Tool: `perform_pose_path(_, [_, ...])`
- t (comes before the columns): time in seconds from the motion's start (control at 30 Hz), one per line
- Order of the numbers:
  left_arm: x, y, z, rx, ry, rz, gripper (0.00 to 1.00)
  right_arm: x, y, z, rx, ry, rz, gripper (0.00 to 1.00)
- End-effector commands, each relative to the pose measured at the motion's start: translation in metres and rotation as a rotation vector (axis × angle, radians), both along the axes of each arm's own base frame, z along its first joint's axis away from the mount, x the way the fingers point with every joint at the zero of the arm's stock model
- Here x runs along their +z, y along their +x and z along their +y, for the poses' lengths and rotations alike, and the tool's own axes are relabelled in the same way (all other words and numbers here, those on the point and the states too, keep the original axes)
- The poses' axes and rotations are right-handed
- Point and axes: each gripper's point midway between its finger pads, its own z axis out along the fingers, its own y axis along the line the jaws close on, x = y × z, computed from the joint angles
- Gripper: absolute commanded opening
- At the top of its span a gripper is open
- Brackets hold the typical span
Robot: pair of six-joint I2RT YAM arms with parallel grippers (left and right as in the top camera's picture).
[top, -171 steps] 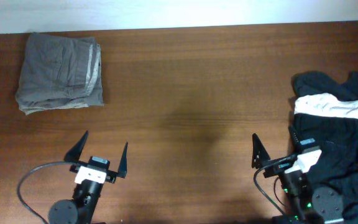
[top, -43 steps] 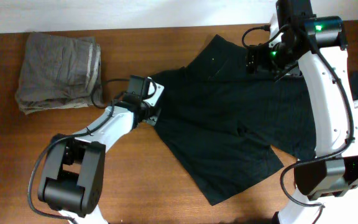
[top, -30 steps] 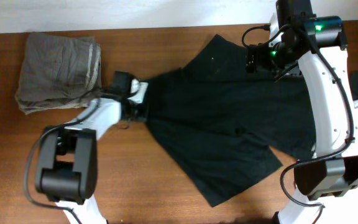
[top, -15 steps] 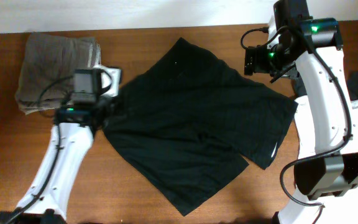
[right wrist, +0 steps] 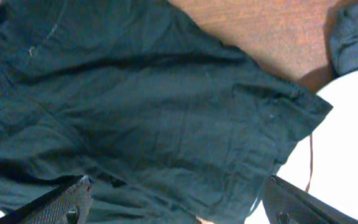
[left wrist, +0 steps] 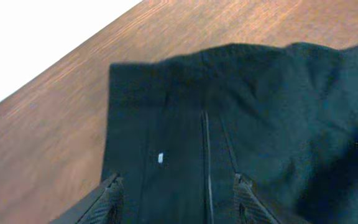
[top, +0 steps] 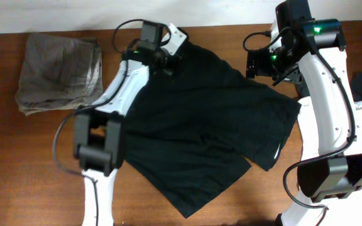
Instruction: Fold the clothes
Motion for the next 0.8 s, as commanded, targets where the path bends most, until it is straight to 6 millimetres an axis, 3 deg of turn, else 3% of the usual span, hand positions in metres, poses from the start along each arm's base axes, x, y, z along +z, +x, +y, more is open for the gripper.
perform_pose_path(0.0, [-0.039,0.009,-0.011,-0.039,0.009,0.010,0.53,0.008,-0.008,-0.001,-0.012,0.009,-0.003,0.91])
perform_pose_path(0.1, [-0.074,0.008,-0.007,-0.032,0.027,0.056,0.38,0.008,-0.009,-0.001,-0.012,0.008,0.004,0.91])
perform_pose_path(0.23, [-0.096,0.013,0.015,0.025,0.076,0.078,0.11,0.007,-0.011,-0.001,-0.012,0.007,0.012,0.91])
perform_pose_path(0.27, [-0.101,0.017,0.028,0.063,0.111,0.080,0.02,0.007,-0.012,-0.002,-0.013,0.004,0.015,0.91])
perform_pose_path(0.3, [-0.105,0.020,0.041,0.101,0.147,0.080,0.00,0.007,-0.012,-0.002,-0.013,0.003,0.017,0.91])
perform_pose_path(0.43, [-0.120,0.026,0.136,0.320,0.332,0.126,0.00,0.006,-0.012,-0.004,-0.017,-0.009,0.017,0.92])
perform_pose_path(0.5, [-0.121,0.026,0.171,0.383,0.352,0.158,0.00,0.005,-0.011,-0.008,-0.023,-0.030,0.015,0.92])
perform_pose_path(0.57, [-0.120,0.020,0.193,0.406,0.341,0.211,0.00,0.002,-0.008,-0.011,-0.035,-0.048,0.017,0.92])
perform_pose_path(0.67, [-0.099,0.017,0.205,0.430,0.341,0.227,0.00,-0.009,-0.001,-0.028,-0.144,-0.119,0.032,0.96])
perform_pose_path(0.77, [-0.047,0.022,0.211,0.495,0.285,0.170,0.05,-0.031,0.013,-0.031,-0.157,-0.124,0.055,0.96])
